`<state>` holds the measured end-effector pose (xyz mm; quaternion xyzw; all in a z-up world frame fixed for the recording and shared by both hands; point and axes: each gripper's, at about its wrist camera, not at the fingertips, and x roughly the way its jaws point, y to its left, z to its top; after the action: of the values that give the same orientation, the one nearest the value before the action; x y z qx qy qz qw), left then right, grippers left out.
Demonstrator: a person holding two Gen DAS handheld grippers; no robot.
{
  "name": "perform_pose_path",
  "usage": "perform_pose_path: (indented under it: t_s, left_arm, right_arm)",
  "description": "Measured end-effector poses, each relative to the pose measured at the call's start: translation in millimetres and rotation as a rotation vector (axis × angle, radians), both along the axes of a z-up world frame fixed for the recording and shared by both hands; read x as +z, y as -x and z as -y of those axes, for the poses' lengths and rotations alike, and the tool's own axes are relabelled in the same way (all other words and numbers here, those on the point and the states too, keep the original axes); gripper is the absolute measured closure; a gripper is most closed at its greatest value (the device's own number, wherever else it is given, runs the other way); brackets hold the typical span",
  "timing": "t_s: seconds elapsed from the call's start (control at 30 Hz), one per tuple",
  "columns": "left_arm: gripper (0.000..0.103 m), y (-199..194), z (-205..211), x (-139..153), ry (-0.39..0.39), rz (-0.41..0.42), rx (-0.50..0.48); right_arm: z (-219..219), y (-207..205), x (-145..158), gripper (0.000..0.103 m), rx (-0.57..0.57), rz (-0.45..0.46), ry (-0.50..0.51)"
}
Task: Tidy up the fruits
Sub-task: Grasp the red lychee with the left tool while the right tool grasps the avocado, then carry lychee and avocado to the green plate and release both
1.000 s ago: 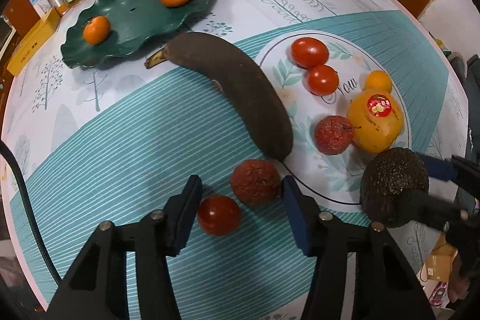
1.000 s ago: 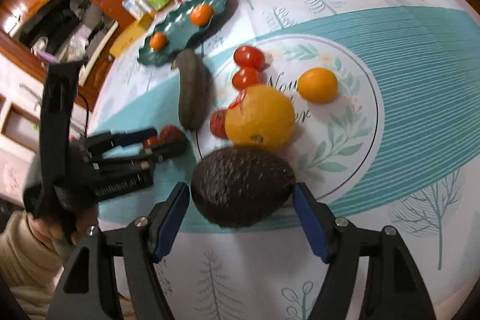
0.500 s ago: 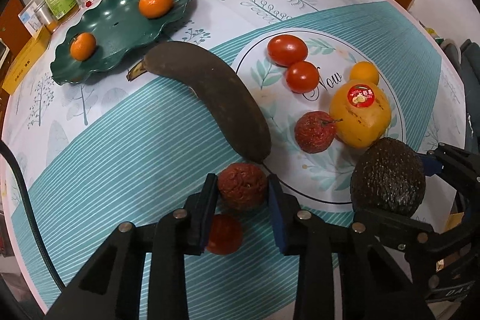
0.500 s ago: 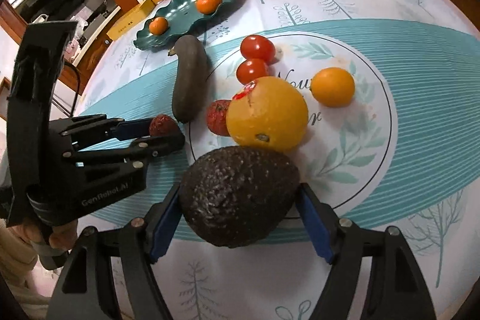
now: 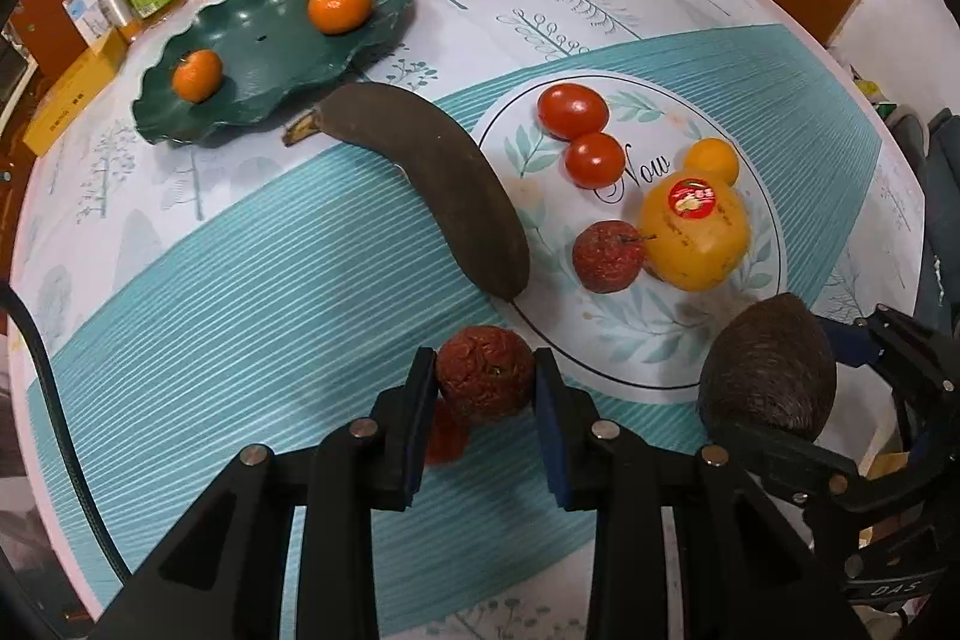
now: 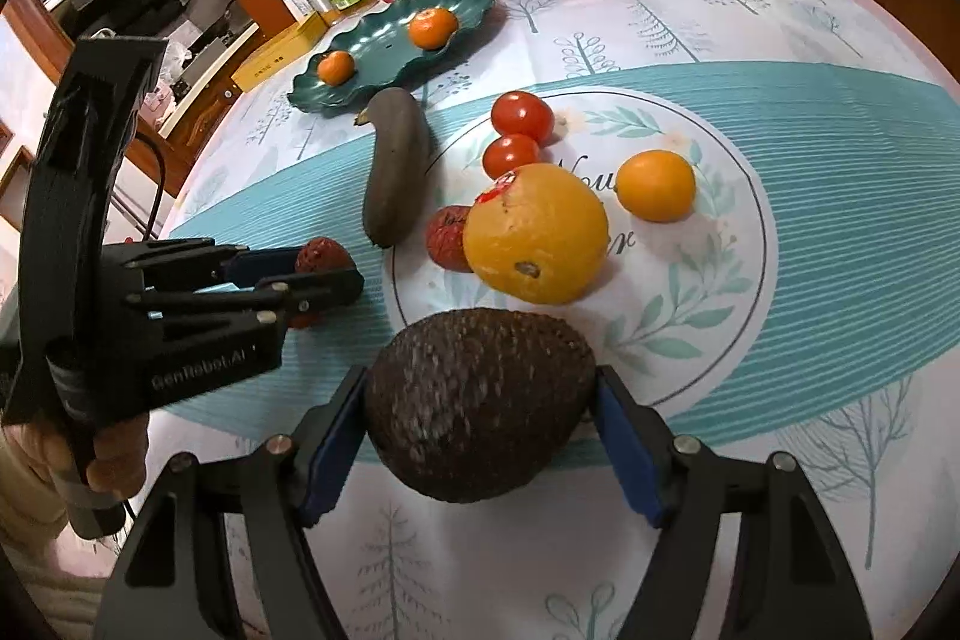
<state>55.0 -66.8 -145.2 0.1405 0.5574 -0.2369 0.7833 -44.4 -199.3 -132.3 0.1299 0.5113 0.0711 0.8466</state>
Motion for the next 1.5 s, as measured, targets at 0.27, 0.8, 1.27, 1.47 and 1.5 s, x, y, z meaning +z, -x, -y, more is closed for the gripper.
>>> perform_pose_path:
  t_s: [0.27, 0.8, 1.27, 1.47, 1.5]
  left_arm:
    - [0.073, 11.7, -8.1, 46.8, 0.051, 0.055, 0.025]
    - [0.073, -40.2, -47.7, 195.8, 0.028, 0.296, 0.125]
    - [0.073, -184.0, -57.8, 225.8, -0.052, 0.372, 0.252]
    - [0.073, -249.3, -50.7, 141.6, -0.089, 0.26, 0.308]
    - [0.073, -257.4, -51.9, 128.6, -0.093, 0.243, 0.319]
  right_arm:
    - [-7.7, 8.4, 40.8, 0.031, 0.059, 0.093, 0.089]
    - [-26.7, -58.1, 194.2, 0.031, 0.225, 0.315, 0.143]
    - [-33.3, -256.2, 254.5, 0.031, 0.204, 0.36, 0.162]
    - [-39.1, -329.3, 163.6, 0.031, 0.178, 0.2, 0.144]
    - [-39.4, -337.9, 145.5, 0.031, 0.179, 0.173, 0.138]
